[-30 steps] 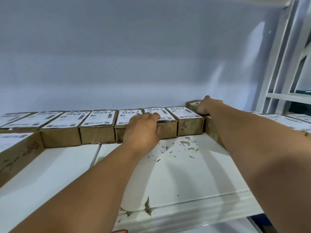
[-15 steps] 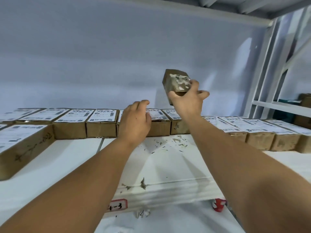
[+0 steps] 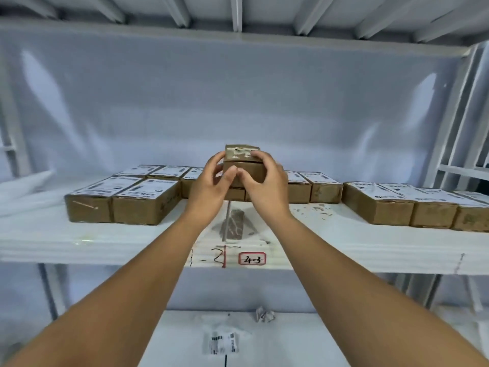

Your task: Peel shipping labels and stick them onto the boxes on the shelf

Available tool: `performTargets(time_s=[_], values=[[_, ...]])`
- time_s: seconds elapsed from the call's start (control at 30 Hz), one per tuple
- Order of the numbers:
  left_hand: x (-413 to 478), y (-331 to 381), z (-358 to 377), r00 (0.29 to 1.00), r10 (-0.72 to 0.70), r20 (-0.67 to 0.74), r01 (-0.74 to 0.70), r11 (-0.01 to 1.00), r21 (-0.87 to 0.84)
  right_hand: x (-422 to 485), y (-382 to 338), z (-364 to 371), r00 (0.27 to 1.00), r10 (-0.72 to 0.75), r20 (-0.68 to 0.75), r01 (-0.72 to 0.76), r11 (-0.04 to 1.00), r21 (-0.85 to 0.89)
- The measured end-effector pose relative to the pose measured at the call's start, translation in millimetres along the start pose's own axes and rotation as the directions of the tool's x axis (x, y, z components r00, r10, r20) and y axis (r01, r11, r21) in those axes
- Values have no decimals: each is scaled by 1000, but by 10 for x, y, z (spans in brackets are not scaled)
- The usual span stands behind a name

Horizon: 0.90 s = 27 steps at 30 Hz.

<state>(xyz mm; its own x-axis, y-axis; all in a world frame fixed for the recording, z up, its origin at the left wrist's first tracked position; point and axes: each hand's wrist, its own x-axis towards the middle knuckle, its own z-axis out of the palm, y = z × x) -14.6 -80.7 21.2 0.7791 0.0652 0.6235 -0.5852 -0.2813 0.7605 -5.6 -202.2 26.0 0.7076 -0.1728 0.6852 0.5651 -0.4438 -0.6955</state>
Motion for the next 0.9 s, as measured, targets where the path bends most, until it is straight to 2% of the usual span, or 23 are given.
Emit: performTargets(time_s=[0.07,0.17,0.4,0.57,0.67,0.73,0.83,0.9], values=[[-155,-60,-164,1000,19,-23,-16,993,114,-159,-30,60,999,-9,41,8,1000,29],[-327,-179,-368,999,29,-40,-21,978,207,-346,-59,125,992,50,119,-60,994,87],[-515,-430,-632,1000,-28,3,25,945,325,-503,-96,219,959,106,264,-97,994,-48],[-578,-480,-762,994,110,-21,-91,900,425,-528,-149,275,919,112,377,-70,990,-123],[-613,-401,-865,955,234,-184,-116,861,495,-541,-192,362,944,-7,329,79,975,-207],[-603,-329,-981,892,317,-323,-113,848,518,-563,-329,486,950,-185,251,256,922,-290],[-545,-272,-1225,806,356,-474,-93,865,493,-590,-646,776,833,-480,277,551,769,-325],[-510,-310,-1422,784,302,-542,-25,888,459,-632,-890,1012,742,-514,431,655,693,-302]])
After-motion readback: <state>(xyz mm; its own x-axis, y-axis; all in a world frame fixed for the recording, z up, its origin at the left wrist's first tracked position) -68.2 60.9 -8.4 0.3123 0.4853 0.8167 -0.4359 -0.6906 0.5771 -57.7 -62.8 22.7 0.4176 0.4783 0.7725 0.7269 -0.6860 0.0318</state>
